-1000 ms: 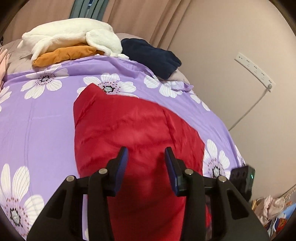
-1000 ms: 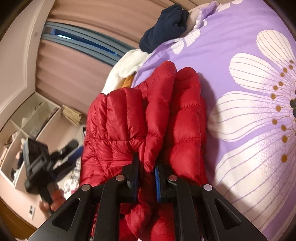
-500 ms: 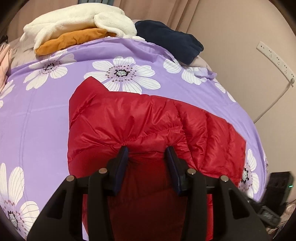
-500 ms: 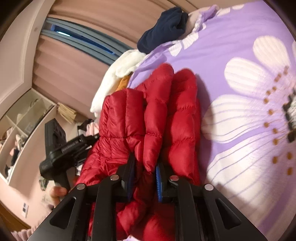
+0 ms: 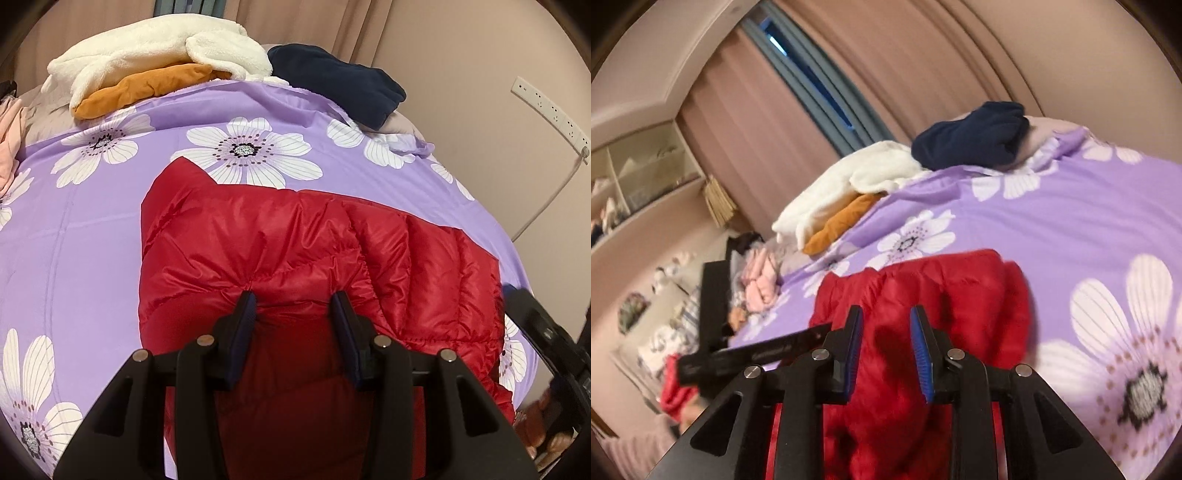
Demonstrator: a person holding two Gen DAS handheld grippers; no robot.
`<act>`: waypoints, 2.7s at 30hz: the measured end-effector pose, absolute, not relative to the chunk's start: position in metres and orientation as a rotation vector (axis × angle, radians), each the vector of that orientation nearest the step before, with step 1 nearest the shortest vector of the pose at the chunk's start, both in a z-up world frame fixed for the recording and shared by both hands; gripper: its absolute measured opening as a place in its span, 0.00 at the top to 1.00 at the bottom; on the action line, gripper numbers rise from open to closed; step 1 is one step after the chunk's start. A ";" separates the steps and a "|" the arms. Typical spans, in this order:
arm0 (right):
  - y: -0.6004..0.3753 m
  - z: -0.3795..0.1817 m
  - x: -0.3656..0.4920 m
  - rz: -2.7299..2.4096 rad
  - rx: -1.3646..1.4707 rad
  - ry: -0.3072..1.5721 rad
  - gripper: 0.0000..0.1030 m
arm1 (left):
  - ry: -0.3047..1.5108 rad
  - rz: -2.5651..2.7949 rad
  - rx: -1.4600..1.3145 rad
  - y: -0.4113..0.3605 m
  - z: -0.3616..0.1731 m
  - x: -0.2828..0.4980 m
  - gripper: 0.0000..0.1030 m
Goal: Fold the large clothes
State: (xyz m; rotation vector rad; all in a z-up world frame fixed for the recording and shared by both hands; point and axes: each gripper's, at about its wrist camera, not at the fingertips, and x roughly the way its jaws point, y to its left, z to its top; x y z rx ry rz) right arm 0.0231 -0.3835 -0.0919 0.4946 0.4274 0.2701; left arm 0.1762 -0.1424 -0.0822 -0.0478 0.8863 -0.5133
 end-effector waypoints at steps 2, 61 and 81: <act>-0.380 -0.095 0.036 0.266 0.483 0.446 0.72 | 0.885 -0.514 -0.049 -0.142 -0.083 0.176 0.58; -0.338 -0.138 -0.001 0.231 0.336 0.594 0.75 | 0.874 -0.550 -0.033 -0.114 -0.089 0.072 0.53; -0.341 -0.109 0.062 0.187 0.384 0.648 0.75 | 0.857 -0.541 0.002 -0.122 -0.087 0.068 0.51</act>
